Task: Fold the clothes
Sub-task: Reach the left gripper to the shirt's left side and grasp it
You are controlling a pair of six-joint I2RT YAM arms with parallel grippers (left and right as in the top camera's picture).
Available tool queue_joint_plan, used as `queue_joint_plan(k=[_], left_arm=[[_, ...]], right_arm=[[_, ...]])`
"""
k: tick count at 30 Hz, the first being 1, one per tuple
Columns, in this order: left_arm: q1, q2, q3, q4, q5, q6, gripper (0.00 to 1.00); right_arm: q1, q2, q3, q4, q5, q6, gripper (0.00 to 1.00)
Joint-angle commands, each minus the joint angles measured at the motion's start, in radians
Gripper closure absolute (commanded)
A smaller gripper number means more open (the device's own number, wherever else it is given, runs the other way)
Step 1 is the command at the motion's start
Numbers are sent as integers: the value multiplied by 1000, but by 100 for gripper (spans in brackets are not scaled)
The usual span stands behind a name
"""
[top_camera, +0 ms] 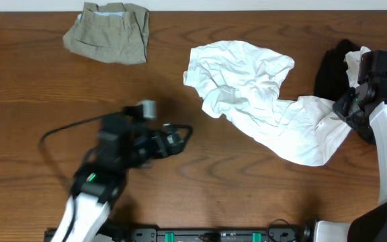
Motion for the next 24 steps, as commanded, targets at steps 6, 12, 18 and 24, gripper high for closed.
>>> queue_joint_plan(k=[6,12,18,24], left_arm=[[-259,394,66,254,-337,-7,2],[-291,591,68,469,-451,-22,2],[-289,721,68,628,-539,-45,2],[-289,786,92,707,-577,72,2]], right_arm=[[-7,6,-2,-1,-3,-37,94],[-7,6,-2,-1,-3,-37,94],[-7,6,-2,-1,-6,-37,94],[-7,6,-2,-2,-27,-53,94]])
